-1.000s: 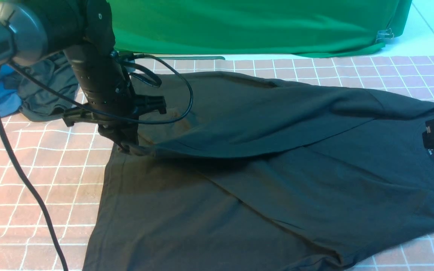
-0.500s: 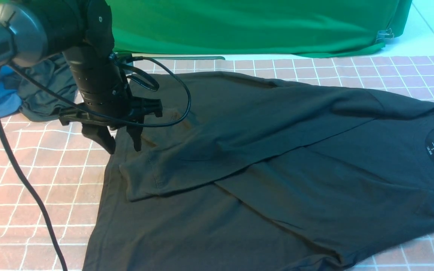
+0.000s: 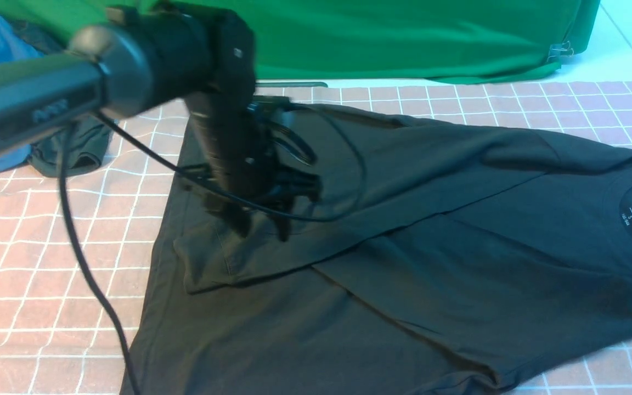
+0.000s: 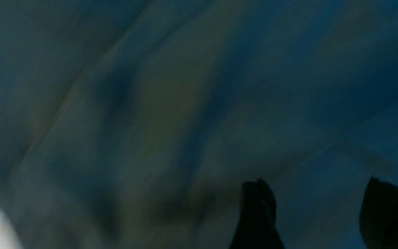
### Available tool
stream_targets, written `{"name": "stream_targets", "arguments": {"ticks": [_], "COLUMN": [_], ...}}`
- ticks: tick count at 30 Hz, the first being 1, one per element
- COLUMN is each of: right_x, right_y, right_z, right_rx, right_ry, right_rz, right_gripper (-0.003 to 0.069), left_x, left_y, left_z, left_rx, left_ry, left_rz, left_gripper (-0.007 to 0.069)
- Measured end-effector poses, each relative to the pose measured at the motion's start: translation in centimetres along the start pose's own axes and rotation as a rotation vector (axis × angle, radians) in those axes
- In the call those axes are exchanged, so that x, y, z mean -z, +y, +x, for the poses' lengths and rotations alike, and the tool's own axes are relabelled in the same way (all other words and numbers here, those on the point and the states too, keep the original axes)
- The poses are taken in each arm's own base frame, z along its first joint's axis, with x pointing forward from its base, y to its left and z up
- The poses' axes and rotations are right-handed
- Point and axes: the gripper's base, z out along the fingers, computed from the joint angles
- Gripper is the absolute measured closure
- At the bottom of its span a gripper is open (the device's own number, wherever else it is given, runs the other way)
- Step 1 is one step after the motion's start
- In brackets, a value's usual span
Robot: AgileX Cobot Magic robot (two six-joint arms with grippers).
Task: Fold a long-sleeved shirt over a pink coffee tablecloth.
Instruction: 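Grasp the near edge of the shirt at its hem and shoulder corners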
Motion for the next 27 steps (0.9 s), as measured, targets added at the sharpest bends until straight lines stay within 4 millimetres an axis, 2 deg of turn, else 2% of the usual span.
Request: {"name": "stream_targets", "arguments": {"ticks": [5, 9, 11, 16, 23, 24, 27], "right_x": [-0.1, -0.1, -0.1, -0.1, -0.1, -0.1, -0.1], "right_y": [1.4, 1.9, 1.9, 1.9, 1.9, 1.9, 1.9], "right_z": [0.0, 0.0, 0.0, 0.0, 0.0, 0.0, -0.1], "right_rx": [0.055, 0.071, 0.081, 0.088, 0.087, 0.088, 0.088], "right_ry": [-0.004, -0.004, -0.007, -0.01, -0.011, -0.011, -0.013], "right_rz": [-0.021, -0.029, -0.029, -0.028, -0.029, -0.029, -0.029], "right_gripper": [0.0371, 0.0371, 0.0371, 0.0371, 0.0371, 0.0371, 0.0371], "left_x": [-0.9, -2.0, -3.3, -5.6, -7.1, -7.2, -7.2], "left_y": [-4.2, -6.5, -7.7, -7.9, -7.4, -7.4, -7.4], "left_z": [-0.8, -0.9, -0.7, -0.9, -1.1, -1.1, -1.2], "left_rx": [-0.154, -0.216, -0.266, -0.329, -0.366, -0.367, -0.37], "left_ry": [-0.155, -0.199, -0.196, -0.192, -0.176, -0.174, -0.19], "left_rz": [0.045, 0.065, 0.066, -0.003, -0.06, -0.061, -0.064], "left_gripper": [0.0216, 0.0216, 0.0216, 0.0216, 0.0219, 0.0225, 0.0303]}}
